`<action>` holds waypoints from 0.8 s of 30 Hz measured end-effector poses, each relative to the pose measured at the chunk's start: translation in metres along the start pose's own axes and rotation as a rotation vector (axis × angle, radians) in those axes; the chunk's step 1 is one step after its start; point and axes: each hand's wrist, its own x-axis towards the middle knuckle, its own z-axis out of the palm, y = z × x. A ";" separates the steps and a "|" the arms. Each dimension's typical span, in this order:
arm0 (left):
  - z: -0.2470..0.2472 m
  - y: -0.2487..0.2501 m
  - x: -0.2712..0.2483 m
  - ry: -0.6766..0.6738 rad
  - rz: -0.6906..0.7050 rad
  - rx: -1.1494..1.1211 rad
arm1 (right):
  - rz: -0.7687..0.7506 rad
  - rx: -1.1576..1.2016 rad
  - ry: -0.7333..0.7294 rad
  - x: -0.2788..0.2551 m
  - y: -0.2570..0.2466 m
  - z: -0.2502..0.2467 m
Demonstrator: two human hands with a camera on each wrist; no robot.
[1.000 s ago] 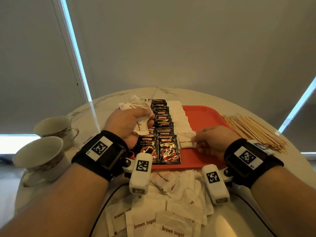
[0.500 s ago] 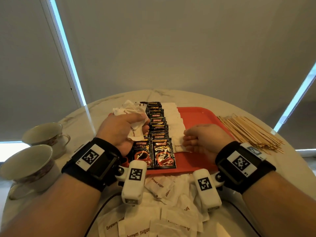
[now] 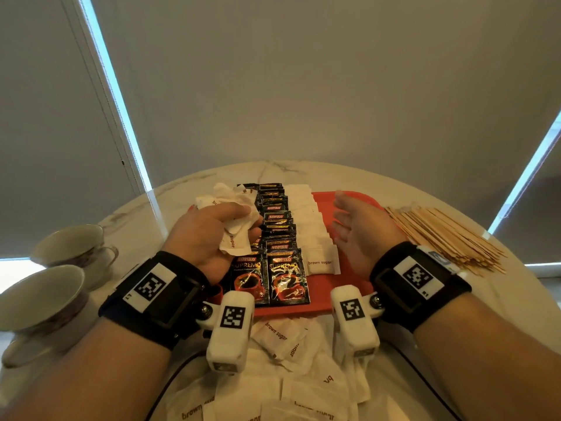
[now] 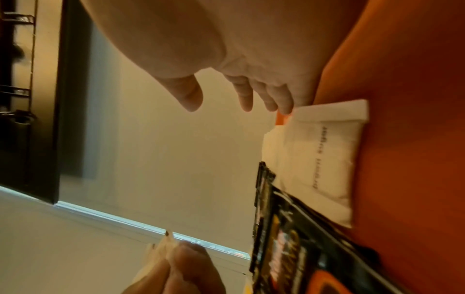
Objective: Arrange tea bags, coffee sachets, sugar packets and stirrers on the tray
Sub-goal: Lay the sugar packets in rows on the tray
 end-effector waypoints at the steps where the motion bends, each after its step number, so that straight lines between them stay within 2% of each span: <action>1: 0.001 0.001 -0.002 -0.015 -0.019 -0.012 | -0.032 -0.027 0.006 0.000 -0.004 0.001; 5: 0.007 0.003 -0.014 -0.121 -0.107 0.000 | -0.232 -0.200 -0.075 -0.005 -0.017 0.020; 10: 0.009 0.002 -0.020 -0.205 -0.142 0.103 | -0.243 -0.232 -0.276 -0.016 -0.007 0.045; 18: 0.002 0.003 -0.004 -0.080 -0.099 0.062 | -0.091 0.145 -0.207 -0.014 -0.008 0.040; 21: 0.000 0.003 -0.001 -0.042 -0.039 0.071 | -0.108 0.097 -0.222 -0.015 -0.005 0.041; 24: 0.001 0.002 -0.004 -0.105 -0.009 0.073 | -0.150 -0.010 -0.248 -0.015 -0.002 0.042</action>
